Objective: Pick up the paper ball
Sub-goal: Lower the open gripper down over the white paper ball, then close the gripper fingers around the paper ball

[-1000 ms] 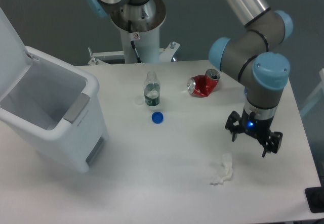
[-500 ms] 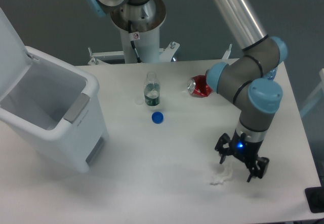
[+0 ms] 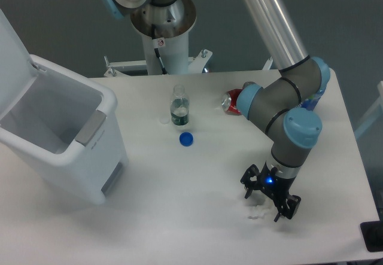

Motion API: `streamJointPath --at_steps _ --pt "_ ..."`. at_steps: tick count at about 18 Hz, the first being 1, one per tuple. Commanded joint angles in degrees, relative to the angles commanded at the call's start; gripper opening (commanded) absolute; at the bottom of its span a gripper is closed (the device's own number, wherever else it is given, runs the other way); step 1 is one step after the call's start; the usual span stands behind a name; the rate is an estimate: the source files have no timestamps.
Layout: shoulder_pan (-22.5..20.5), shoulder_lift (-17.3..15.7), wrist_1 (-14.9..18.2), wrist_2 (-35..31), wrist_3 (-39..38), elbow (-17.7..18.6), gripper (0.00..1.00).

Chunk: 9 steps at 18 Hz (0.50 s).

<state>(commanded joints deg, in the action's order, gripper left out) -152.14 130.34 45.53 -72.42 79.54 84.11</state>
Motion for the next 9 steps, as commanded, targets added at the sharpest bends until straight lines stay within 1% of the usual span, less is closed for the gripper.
streamJointPath --at_steps 6,9 --pt "0.0 0.1 0.2 -0.4 0.1 -0.7 1.00" --pt "0.0 0.2 0.2 -4.3 0.2 -0.6 1.00"
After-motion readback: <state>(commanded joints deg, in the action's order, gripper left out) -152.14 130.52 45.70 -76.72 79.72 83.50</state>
